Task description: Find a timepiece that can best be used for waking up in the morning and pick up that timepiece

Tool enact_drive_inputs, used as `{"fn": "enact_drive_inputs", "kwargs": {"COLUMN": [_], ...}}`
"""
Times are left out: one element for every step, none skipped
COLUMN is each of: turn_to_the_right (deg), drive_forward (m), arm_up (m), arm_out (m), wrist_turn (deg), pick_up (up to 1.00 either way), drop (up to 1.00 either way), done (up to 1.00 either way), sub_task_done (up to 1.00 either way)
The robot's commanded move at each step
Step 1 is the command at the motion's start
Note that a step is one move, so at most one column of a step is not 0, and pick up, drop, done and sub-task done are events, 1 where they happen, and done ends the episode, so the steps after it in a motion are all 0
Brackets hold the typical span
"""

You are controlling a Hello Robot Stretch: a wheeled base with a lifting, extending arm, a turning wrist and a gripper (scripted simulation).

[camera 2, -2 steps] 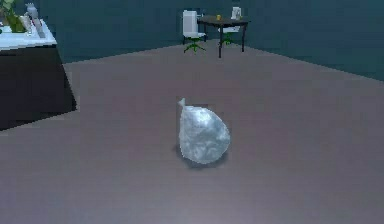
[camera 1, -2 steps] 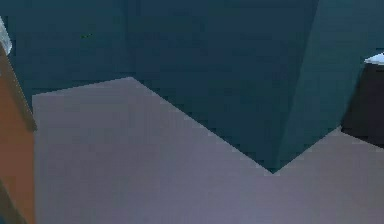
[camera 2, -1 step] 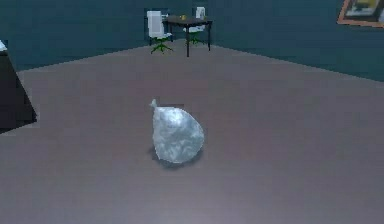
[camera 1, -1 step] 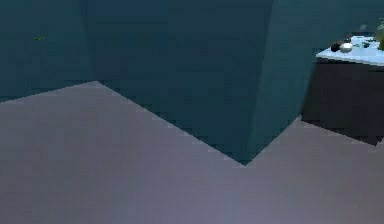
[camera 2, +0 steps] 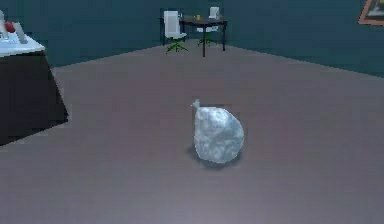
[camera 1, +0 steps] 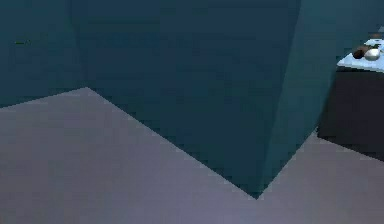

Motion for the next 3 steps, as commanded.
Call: {"fn": "enact_drive_inputs", "kwargs": {"turn_to_the_right": [-45.0, 0.0, -3.0], "drive_forward": [0.0, 1.0, 0.0], "arm_up": [0.0, 0.0, 0.0], "arm_out": [0.0, 0.0, 0.0], "wrist_turn": [0.0, 0.0, 0.0], "pick_up": [0.0, 0.0, 0.0], "drop": [0.0, 0.0, 0.0], "done": [0.0, 0.0, 0.0], "sub_task_done": [0.0, 0.0, 0.0]}}
